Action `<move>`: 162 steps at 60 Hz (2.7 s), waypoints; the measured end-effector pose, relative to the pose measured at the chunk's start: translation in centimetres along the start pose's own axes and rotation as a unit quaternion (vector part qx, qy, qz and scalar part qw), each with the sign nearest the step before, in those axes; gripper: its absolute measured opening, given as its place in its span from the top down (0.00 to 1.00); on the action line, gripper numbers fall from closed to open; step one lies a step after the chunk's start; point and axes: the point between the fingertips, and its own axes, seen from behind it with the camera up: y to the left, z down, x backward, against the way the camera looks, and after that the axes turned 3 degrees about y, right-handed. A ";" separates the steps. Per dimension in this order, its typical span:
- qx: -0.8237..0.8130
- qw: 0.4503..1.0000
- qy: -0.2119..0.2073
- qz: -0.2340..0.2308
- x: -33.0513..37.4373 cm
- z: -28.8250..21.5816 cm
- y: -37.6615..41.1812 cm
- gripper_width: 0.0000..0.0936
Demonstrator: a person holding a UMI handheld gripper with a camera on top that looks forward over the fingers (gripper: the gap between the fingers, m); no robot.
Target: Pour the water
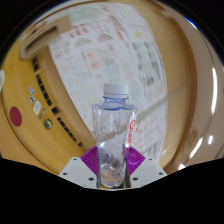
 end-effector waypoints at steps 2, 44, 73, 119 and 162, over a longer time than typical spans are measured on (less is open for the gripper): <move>0.044 0.999 -0.028 0.006 0.2 -3.3 0.7 0.66; 0.524 0.812 -0.252 -0.052 6.4 -19.9 28.6 0.66; -0.117 0.948 -0.189 -0.228 4.3 -25.8 13.9 0.66; -0.426 0.796 0.024 -0.428 -0.4 -13.6 35.0 0.64; -0.407 0.817 0.152 -0.379 21.2 -10.4 19.6 0.09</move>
